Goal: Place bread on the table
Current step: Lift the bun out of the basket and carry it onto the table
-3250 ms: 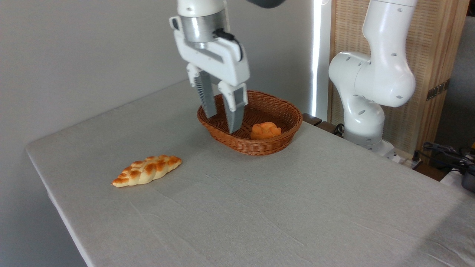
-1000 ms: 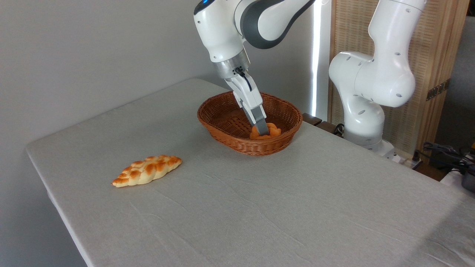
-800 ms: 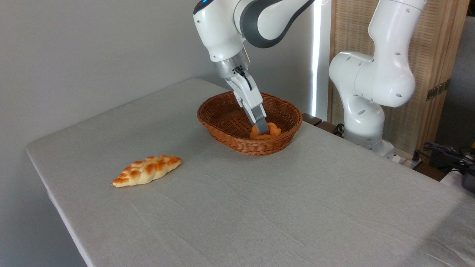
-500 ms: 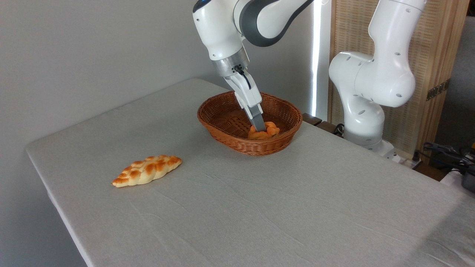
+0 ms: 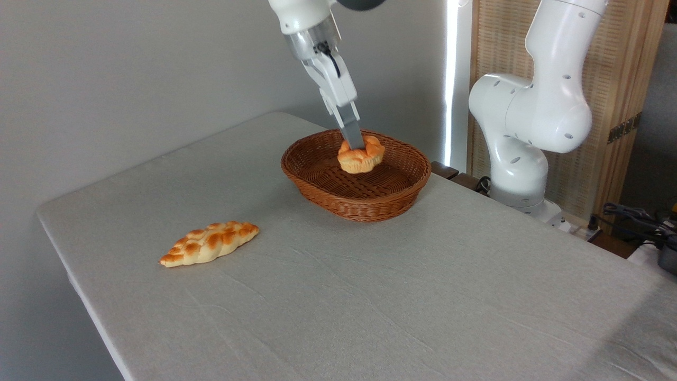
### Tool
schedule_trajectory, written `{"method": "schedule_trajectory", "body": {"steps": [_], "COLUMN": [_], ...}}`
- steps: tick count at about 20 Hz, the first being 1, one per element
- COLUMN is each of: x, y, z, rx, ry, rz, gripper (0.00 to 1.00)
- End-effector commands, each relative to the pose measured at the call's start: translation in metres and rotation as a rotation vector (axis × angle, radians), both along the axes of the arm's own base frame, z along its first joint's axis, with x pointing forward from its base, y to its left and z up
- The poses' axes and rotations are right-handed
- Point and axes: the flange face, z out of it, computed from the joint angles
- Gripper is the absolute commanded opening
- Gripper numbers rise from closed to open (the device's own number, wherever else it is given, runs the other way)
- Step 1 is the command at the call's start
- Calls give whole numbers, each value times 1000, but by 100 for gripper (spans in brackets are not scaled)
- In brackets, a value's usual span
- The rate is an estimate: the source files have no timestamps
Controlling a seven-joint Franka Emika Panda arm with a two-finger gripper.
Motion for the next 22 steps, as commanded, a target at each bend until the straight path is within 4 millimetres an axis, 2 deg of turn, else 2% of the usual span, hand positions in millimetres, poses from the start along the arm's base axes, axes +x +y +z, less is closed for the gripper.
{"method": "schedule_trajectory", "body": {"steps": [1,4,8,10,11,12,13,14,17,18,22], "x": [38,85,141,162,171,181,191,199,212,212,213], "y": [37,75,109,122,126,125,124,122,116,116,116], "z": [15,10,-19,-37,-46,-58,-63,-69,-77,-76,-76], "rx": [-97,-181,-175,-185,-184,-180,-179,-175,-175,-179,-183], "ry": [-54,-184,-329,-376,-384,-381,-380,-373,-363,-363,-362], "rz": [64,126,180,212,224,224,229,238,263,268,273], "gripper": [0,0,0,2,15,36,40,63,97,100,100]}}
